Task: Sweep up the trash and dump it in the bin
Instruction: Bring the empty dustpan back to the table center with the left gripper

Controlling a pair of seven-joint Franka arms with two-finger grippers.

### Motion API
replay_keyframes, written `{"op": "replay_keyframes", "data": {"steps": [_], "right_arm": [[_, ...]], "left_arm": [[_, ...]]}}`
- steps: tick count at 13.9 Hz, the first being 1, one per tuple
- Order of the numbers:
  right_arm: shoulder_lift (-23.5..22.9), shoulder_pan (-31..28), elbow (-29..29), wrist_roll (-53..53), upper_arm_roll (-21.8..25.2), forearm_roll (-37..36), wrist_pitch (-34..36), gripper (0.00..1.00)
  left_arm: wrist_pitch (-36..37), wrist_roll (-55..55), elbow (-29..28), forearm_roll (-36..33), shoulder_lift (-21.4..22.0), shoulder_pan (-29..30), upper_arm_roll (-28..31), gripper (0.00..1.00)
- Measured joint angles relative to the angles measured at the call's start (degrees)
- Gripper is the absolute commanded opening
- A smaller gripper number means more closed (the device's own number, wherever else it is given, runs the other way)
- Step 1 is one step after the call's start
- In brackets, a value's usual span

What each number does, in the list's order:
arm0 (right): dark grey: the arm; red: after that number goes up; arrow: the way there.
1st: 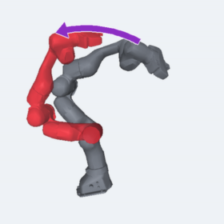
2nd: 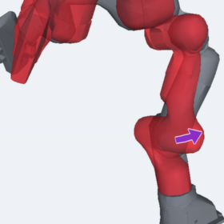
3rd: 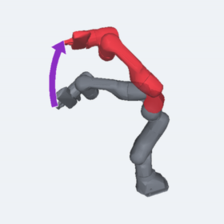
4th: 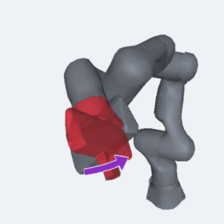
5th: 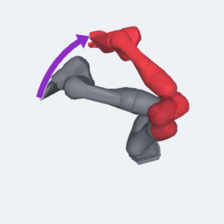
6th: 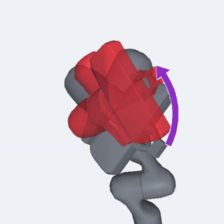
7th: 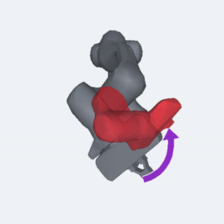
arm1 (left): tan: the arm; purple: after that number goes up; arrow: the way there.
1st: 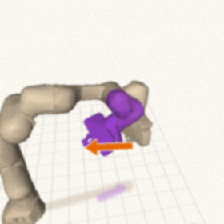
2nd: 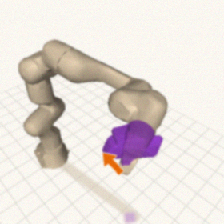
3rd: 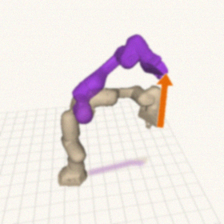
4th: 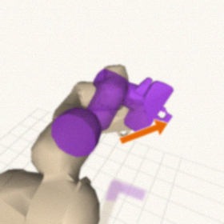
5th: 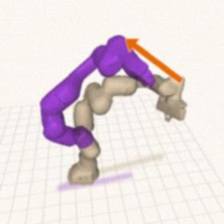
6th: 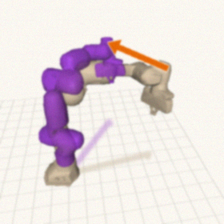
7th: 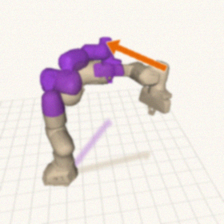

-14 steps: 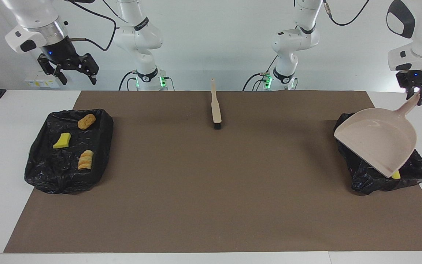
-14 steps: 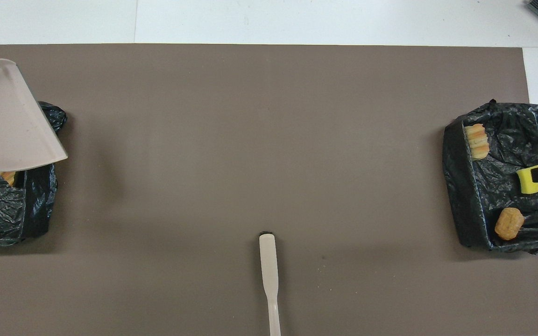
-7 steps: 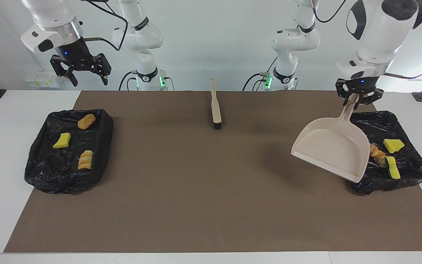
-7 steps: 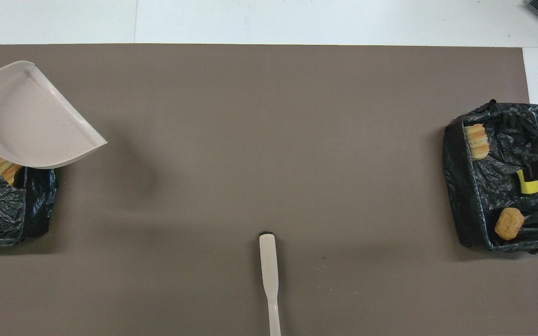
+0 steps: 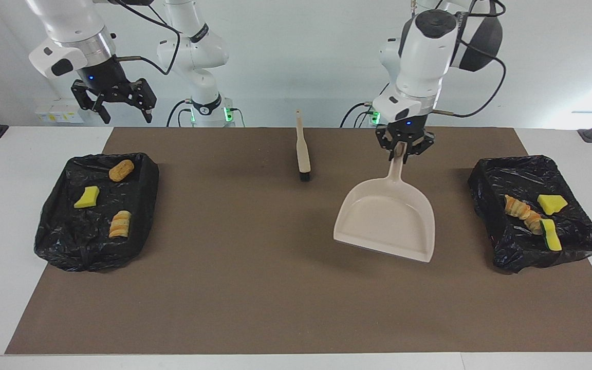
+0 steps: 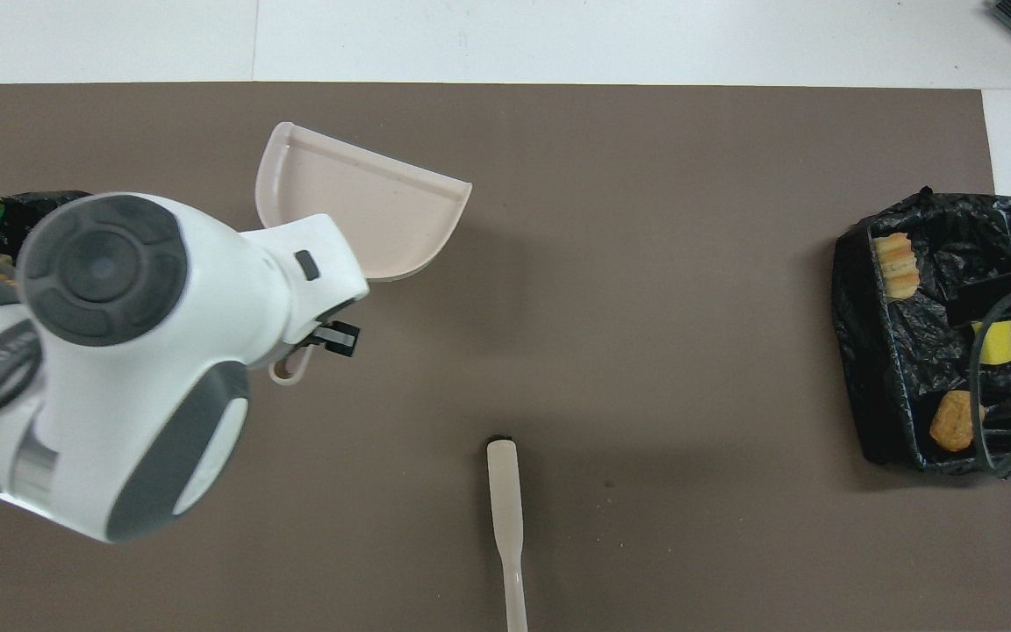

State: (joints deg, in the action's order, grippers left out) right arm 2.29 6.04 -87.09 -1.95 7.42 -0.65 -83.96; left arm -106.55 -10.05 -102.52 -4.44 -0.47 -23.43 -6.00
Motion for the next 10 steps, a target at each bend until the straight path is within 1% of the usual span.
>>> {"op": "replay_keyframes", "data": {"steps": [1, 3, 6, 8, 10], "right_arm": [[-0.3, -0.02, 0.0, 0.11, 0.01, 0.0, 0.0, 1.0], [-1.2, -0.15, 0.01, 0.19, 0.06, 0.01, -0.26, 1.0], [-1.72, 0.14, 0.01, 0.23, 0.04, 0.28, -2.16, 1.0], [-1.71, 0.27, 0.05, 0.25, 0.04, 0.29, -2.25, 1.0], [-1.71, 0.35, 0.05, 0.25, 0.03, 0.29, -2.25, 1.0]], "left_arm": [[-2.86, -3.98, -0.01, 0.69, -1.43, -2.06, -0.04, 0.0], [-8.09, -8.56, -0.01, 2.49, -4.59, -4.94, 0.04, 0.0], [-16.97, -15.33, 1.19, 4.09, -11.75, -7.84, 0.1, 0.0], [-18.22, -17.02, 2.98, 6.34, -15.1, -8.91, 0.09, 0.0], [-18.38, -17.5, 3.39, 7.26, -16.4, -10.62, 0.1, 0.0]]}}
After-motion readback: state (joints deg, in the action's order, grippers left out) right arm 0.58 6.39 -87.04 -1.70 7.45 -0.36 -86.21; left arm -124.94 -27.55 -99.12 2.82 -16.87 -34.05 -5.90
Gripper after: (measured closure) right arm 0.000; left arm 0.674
